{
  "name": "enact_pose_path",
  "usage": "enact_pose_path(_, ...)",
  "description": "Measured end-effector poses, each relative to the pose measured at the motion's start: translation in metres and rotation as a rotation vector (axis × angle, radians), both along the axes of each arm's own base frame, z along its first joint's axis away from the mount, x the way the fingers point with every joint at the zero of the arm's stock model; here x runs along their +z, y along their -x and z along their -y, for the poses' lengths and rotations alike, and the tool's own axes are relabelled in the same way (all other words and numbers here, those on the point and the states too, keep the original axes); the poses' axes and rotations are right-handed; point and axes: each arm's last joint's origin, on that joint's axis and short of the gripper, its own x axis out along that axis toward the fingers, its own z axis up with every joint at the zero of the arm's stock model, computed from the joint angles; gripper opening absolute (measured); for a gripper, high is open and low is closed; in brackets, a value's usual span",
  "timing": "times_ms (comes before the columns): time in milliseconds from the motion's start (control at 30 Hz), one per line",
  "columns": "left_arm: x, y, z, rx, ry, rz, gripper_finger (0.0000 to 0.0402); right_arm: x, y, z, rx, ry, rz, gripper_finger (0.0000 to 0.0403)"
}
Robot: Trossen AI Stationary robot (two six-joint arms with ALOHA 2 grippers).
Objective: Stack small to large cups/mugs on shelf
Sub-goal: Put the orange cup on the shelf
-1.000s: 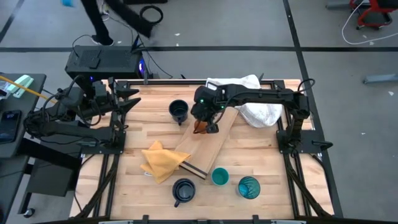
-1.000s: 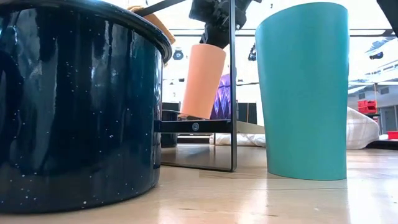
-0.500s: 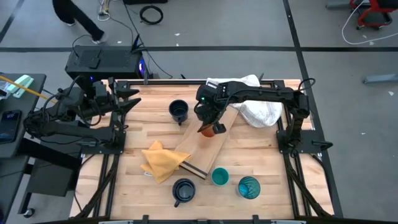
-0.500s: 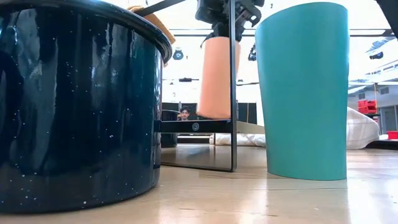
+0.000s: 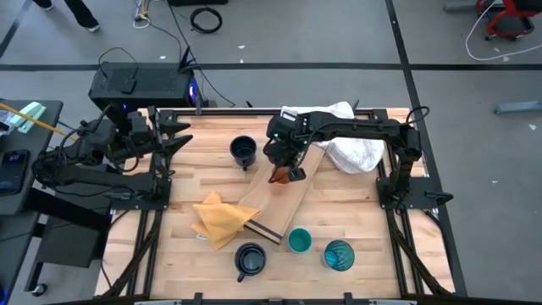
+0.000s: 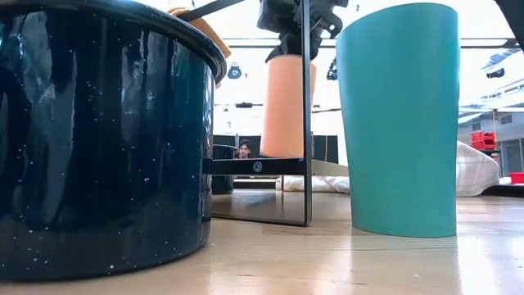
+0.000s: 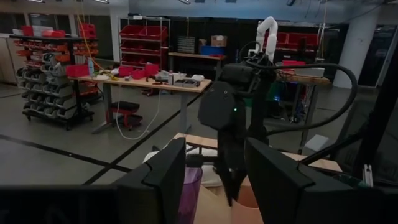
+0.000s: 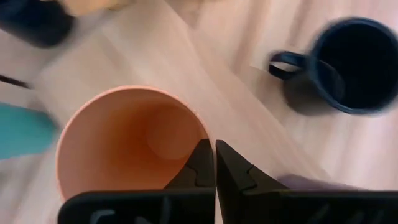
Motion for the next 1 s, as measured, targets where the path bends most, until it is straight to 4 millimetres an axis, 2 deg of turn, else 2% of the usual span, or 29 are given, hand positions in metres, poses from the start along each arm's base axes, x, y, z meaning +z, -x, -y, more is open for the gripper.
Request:
enact_pose_path(567,0.0,0.0,0.0,0.0,0.002,0.001,0.0172,0.005,-0.01,0.0,-0.097,0.088,0.091,0.0)
enact_pose_path(1000,0.0,0.0,0.0,0.0,0.004,0.002,0.0172,0.004,-0.009,-0.003,-0.029,0.142,0.08,0.0)
